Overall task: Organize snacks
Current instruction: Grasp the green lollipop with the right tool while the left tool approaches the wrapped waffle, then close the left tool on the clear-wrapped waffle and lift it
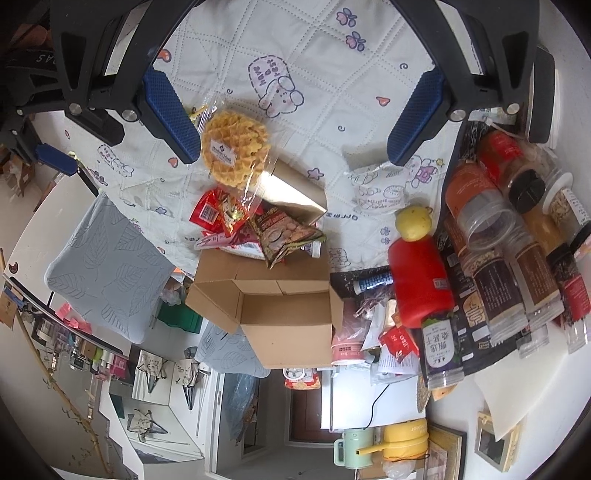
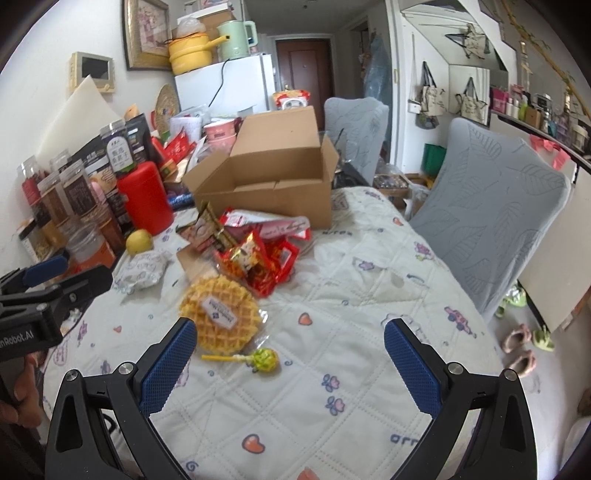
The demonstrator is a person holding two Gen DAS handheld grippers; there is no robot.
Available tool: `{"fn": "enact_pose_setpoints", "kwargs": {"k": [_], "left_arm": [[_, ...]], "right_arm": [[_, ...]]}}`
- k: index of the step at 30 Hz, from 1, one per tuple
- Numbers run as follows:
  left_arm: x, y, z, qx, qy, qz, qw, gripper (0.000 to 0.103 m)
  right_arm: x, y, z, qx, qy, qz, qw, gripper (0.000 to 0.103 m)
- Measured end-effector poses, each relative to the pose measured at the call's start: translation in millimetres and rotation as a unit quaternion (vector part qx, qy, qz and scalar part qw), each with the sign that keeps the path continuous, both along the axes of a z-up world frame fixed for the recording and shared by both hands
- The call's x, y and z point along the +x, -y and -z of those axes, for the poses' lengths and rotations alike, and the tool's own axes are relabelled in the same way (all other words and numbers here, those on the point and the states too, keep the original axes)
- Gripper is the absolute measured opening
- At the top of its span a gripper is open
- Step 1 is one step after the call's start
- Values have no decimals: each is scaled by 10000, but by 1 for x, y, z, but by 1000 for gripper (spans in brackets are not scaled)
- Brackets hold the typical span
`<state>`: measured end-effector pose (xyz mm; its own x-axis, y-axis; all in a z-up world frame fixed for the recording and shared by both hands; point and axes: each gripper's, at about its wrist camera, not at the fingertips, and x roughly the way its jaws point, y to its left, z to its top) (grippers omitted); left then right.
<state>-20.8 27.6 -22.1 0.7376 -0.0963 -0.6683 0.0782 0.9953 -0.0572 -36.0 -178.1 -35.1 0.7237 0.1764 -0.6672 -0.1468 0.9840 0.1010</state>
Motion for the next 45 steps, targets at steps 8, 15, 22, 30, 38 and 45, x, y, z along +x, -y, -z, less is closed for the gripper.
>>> {"fn": "enact_pose_setpoints", "kwargs": {"k": [8,15,22,30,38,45], "left_arm": [[-2,-18,24,-305,-235,-139,9992,103],[-1,-30,44,-396,-452,-327,9977,103],[5,-39,61,-541,-696,-462,9950,103],[12,-30,61,-624,-660,-318,9954,103],[24,-2,63,-734,-744,195,9943,103],[47,22,75,-973,-994,654,9881,103]], "right_arm": [[7,-5,31,59,-332,-268,9991,92],[24,-15,60,140,-664,-636,9957,80],[41,-25,86,128,-964,-1020,9900,59],[51,-24,98,147,-1065,-1093,9882,31],[50,-3,95,398,-986,-1010,9892,27],[47,27,86,491,-849,-726,9925,28]]}}
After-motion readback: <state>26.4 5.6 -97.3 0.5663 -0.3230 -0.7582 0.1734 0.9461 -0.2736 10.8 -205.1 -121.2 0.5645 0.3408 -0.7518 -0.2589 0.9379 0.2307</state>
